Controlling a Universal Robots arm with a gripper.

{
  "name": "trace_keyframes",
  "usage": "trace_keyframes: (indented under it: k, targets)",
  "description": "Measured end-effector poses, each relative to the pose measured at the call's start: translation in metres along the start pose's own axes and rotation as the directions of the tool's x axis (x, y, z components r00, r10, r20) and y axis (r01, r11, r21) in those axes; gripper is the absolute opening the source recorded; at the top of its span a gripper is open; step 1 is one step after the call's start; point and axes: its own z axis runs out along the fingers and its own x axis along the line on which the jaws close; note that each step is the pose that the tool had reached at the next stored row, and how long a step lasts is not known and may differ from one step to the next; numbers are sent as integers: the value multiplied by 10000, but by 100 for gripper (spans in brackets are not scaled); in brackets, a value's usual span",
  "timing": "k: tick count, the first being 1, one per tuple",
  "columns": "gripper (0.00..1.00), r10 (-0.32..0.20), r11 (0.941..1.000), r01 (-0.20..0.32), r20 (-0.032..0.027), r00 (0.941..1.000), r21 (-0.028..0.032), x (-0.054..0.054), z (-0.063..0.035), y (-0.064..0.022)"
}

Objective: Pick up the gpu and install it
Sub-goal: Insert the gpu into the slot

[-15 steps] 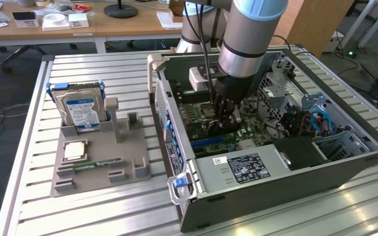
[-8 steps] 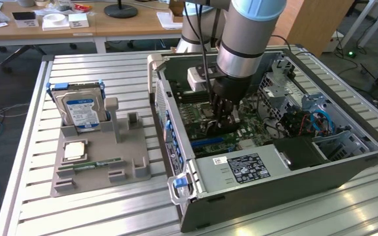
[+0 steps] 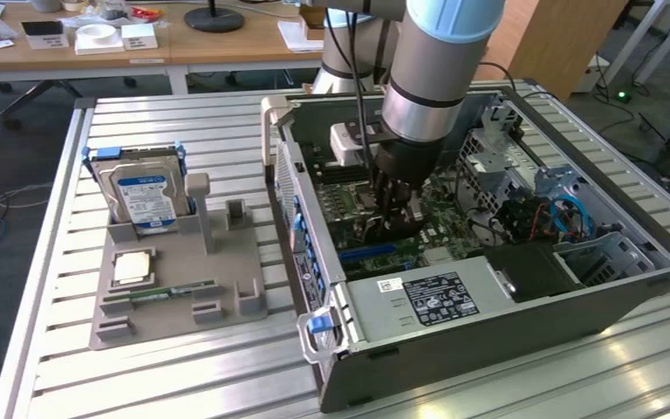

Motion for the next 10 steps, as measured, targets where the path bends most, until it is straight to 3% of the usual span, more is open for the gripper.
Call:
trace_keyframes:
  k: [10]
  targets:
    - [26, -41, 10000, 41, -18, 10000, 13, -6, 34, 20]
